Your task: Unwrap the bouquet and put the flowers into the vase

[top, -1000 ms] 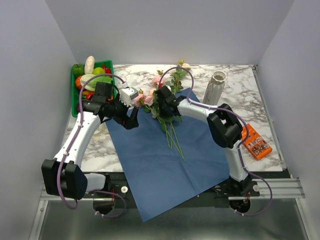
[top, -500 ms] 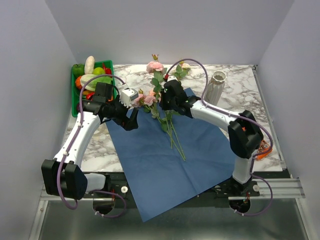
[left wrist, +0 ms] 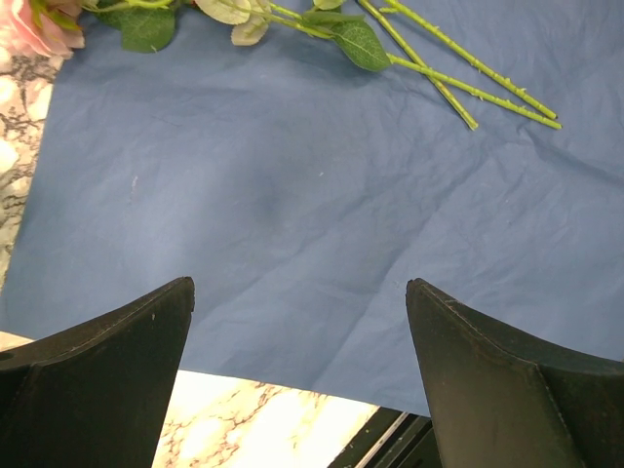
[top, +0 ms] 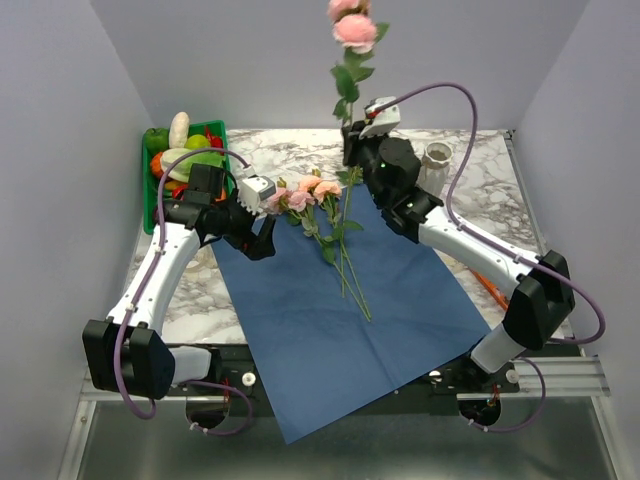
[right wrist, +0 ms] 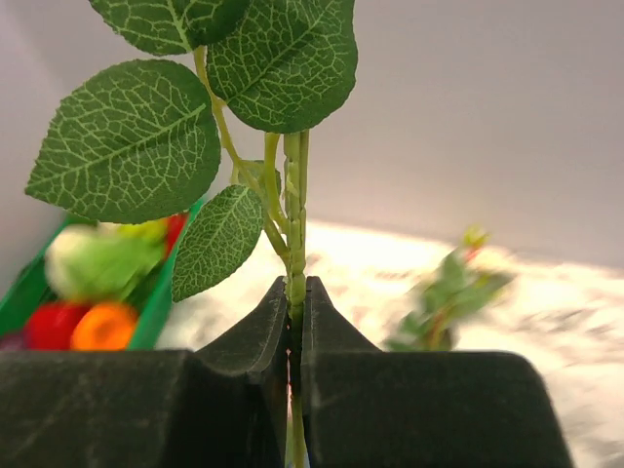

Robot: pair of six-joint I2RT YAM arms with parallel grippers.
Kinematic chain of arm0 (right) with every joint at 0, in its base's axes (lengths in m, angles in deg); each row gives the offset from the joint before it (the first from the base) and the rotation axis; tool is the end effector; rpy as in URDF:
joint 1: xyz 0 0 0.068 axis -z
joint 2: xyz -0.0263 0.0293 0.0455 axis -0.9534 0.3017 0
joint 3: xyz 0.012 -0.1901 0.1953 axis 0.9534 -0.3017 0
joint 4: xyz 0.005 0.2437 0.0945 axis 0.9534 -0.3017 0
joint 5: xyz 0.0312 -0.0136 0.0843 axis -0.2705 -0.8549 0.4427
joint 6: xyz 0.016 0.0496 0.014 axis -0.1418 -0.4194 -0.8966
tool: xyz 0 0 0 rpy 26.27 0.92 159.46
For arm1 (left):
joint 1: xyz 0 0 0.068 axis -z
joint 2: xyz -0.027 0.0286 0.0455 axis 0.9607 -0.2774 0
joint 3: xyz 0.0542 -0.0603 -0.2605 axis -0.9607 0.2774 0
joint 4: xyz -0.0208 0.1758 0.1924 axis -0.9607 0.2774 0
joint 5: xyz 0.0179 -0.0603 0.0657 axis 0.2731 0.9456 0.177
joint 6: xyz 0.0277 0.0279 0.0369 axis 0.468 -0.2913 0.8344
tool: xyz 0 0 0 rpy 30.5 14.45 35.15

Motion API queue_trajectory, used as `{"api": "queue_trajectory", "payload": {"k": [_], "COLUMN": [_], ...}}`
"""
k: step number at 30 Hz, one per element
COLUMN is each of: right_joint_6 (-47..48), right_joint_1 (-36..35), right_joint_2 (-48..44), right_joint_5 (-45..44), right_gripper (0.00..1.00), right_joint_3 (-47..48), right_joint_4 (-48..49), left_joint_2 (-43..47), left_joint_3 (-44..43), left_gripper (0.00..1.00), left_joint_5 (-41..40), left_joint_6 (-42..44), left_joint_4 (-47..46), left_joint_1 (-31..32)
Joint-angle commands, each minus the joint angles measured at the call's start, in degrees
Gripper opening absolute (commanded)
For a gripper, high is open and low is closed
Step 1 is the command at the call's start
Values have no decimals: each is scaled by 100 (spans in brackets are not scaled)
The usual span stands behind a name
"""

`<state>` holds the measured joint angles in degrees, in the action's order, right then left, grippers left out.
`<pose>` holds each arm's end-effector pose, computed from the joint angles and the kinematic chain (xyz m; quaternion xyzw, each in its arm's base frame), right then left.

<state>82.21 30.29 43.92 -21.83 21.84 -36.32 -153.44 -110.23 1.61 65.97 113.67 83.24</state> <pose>0.2954 0.2492 0.3869 -0.0765 0.6718 0.1687 0.7172 0.2430 -0.0601 0.3076 0.3150 0.8652 -0.2497 0.2996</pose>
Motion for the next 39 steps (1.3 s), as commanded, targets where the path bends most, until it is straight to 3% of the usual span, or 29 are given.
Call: {"api": "queue_trajectory", "payload": {"k": [1,5,13,20,39], "right_joint_6": [1777,1983,1939,2238,1957], "right_joint_1": [548,1182,1876,2176,2440], "right_joint_2": [-216,-400,-348,-304,-181], "right_joint_5": [-1449,-1266,-1098,-1072,-694], "right_gripper": [1,1,1,1,1], "right_joint_3": [52,-186,-63,-81,-994], "right_joint_4": [1843,2749,3059,3235,3745], "left_joint_2": [99,81,99,116,-42], "left_joint_3": [-205,-179,-152,-91,-258], "left_gripper": [99,99,99,99,99], "left_joint_5": [1,28,98,124,212], "left_joint_6": [58,84,181,242,330], "left_joint_4": [23,23,111,128,313], "left_joint_1": [-55,-82,-117,-143,-161]}}
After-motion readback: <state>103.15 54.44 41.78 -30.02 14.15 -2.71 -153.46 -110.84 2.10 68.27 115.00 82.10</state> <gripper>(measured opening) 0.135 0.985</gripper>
